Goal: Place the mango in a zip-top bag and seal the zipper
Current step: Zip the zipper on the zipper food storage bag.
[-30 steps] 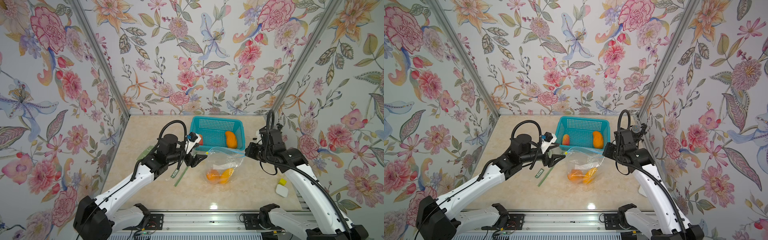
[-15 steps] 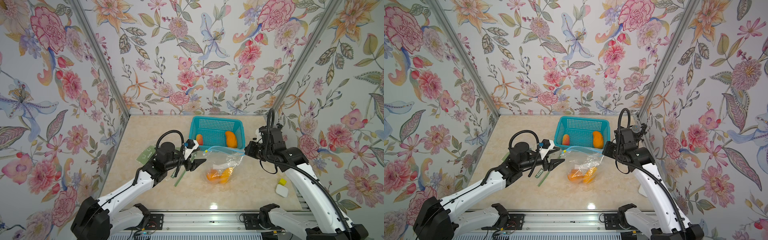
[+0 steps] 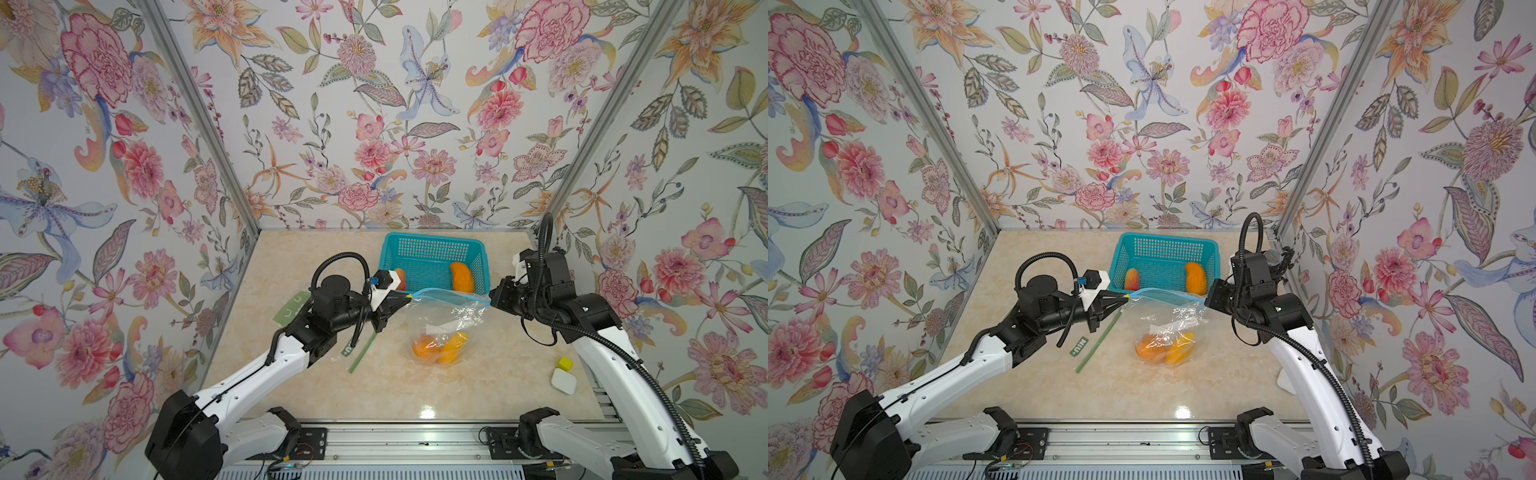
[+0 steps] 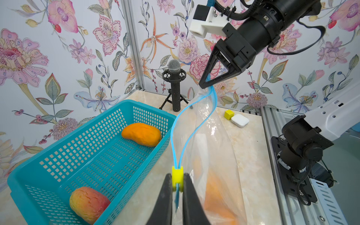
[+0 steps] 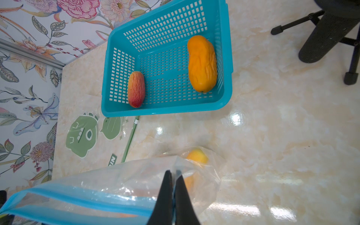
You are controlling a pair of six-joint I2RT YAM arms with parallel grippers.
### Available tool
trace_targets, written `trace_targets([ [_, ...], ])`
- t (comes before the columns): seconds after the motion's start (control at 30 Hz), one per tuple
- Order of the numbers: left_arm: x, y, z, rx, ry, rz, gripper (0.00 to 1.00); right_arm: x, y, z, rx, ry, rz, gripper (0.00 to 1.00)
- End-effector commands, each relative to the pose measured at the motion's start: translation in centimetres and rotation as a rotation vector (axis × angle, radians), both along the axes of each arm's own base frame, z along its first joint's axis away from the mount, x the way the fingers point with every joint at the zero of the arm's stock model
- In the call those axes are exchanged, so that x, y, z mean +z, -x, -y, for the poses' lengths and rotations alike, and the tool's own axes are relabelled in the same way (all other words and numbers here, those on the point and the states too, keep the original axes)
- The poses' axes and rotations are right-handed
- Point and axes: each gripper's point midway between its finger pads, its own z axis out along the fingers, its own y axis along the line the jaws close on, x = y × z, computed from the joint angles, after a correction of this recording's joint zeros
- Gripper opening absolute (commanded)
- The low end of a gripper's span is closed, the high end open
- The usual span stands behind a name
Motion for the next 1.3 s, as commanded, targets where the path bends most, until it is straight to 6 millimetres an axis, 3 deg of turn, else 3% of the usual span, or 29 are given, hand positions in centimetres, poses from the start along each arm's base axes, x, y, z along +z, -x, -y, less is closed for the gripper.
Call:
trace_targets([
  [0.0, 0.5, 0.4, -0.3, -0.007, -0.017, 0.018, 0.35, 0.8, -0.2, 0.3, -0.002, 0.008, 0.025, 0.0],
  [0.03, 0.4, 0.4, -0.5, 0.001, -0.022, 0.021, 0.43, 0.7, -0.2, 0.4, -0.002, 0.012, 0.024, 0.0],
  [0.07, 0.3, 0.3, -0.8, 0.013, -0.027, 0.019, 0.42, 0.7, -0.2, 0.5, -0.005, 0.013, 0.025, 0.0],
  [0.2, 0.1, -0.3, -1.7, 0.041, -0.02, 0.002, 0.29, 0.8, -0.2, 0.5, -0.004, 0.012, 0.028, 0.0],
  [0.33, 0.6, -0.4, -1.3, 0.02, -0.001, 0.006, 0.24, 0.8, -0.3, 0.5, -0.004, 0.012, 0.026, 0.0],
  [0.47, 0.5, -0.5, -1.0, 0.003, -0.008, -0.003, 0.11, 0.8, -0.3, 0.5, -0.006, 0.012, 0.028, 0.0],
  [0.73, 1.0, -0.3, -0.9, -0.005, 0.009, -0.001, 0.0, 0.7, -0.2, 0.4, 0.003, 0.011, 0.023, 0.01],
  [0.83, 1.6, -0.3, -0.9, -0.004, 0.02, 0.008, 0.0, 1.3, -0.2, 0.3, 0.027, 0.018, 0.044, 0.14],
  [0.93, 2.2, -0.3, -0.9, -0.001, 0.032, 0.02, 0.0, 2.7, -0.2, -0.1, 0.079, 0.032, 0.091, 0.39],
  [1.0, 2.4, -0.4, -0.9, 0.001, 0.032, 0.025, 0.0, 4.6, -0.1, -0.3, 0.125, 0.052, 0.155, 0.55],
  [1.1, 2.7, -0.5, -0.9, 0.0, 0.031, 0.037, 0.0, 8.8, 0.2, -1.3, 0.231, 0.073, 0.289, 0.66],
  [1.17, 2.9, -0.6, -0.8, -0.003, 0.019, 0.046, 0.0, 11.5, 0.7, -3.6, 0.375, 0.066, 0.378, 0.67],
  [1.27, 3.3, -0.8, -0.8, -0.014, 0.017, 0.062, 0.0, 13.5, 1.8, -8.5, 0.646, 0.108, 0.488, 0.72],
])
